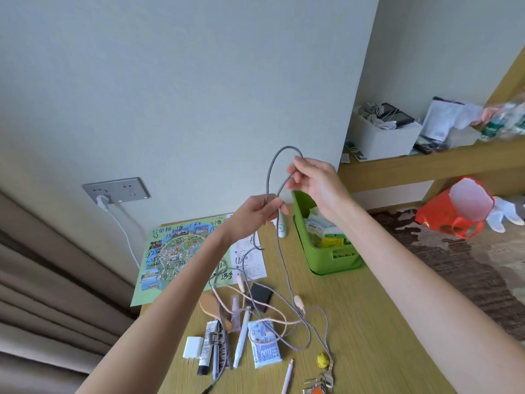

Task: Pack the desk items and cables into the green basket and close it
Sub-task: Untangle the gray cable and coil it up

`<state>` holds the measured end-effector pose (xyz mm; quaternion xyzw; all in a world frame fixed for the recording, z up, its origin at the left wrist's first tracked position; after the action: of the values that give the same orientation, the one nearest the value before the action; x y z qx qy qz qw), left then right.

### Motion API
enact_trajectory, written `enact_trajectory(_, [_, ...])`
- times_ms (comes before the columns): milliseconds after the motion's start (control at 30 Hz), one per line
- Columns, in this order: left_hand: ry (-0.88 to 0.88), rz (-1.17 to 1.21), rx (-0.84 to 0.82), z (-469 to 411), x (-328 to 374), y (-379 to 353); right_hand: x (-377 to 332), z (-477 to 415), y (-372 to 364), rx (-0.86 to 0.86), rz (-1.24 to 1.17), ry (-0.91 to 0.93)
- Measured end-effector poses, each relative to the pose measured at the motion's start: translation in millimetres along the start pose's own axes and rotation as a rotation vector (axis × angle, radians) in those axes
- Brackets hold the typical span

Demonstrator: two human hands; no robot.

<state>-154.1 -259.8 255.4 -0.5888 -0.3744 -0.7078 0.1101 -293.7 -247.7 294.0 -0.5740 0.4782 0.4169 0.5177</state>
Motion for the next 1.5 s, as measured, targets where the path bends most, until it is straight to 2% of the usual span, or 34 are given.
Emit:
enact_trajectory(67, [-0.013,0.043,0.06,-2.8,14.4,7.2,1.7,5.3,4.7,0.045,-0.008,-0.001])
enact_trajectory(133, [-0.036,0.102,0.131,-3.1,27.9,17.5,16.9,12.7,4.1,0.02,0.06,-0.089])
enact_trajectory(300, [-0.111,0.249,0.209,2.2,56.7,42.8,60.3,23.9,-37.5,-0.262,0.299,-0.296])
enact_trajectory(467, [-0.172,0.397,0.298,25.0,72.7,77.7,59.7,14.2,-80.2,-0.339,0.348,-0.197])
enact_trajectory(700, [-0.165,0.654,0.546,84.2,57.3,156.8,38.2,-0.5,-73.4,-0.266,0.464,-0.122])
enact_trajectory(1000, [-0.077,0.901,0.64,120.6,12.0,196.2,-10.0,-22.4,-64.4,-0.244,0.591,-0.093])
enact_trajectory(1100, [-0.01,0.93,0.596,120.1,-1.7,189.5,-40.2,-29.5,-74.6,-0.182,0.529,-0.04])
enact_trajectory(1233, [0.016,0.896,0.447,110.6,-3.8,168.6,-83.7,-38.7,-93.0,-0.14,0.444,0.022])
enact_trajectory(1500, [-0.046,0.522,0.097,78.1,59.3,107.8,-132.9,-48.4,-125.6,-0.09,0.333,0.095])
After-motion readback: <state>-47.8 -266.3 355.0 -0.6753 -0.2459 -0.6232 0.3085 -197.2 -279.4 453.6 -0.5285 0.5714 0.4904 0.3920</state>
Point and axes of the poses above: each hand's wrist, its own z-axis away from the middle knuckle, its own y-axis out of the back of the hand, x = y × z, the point moved 6 cm from there along -z, towards the middle knuckle, and after that the axes turned 8 degrees about -x, right-handed, at the moved point
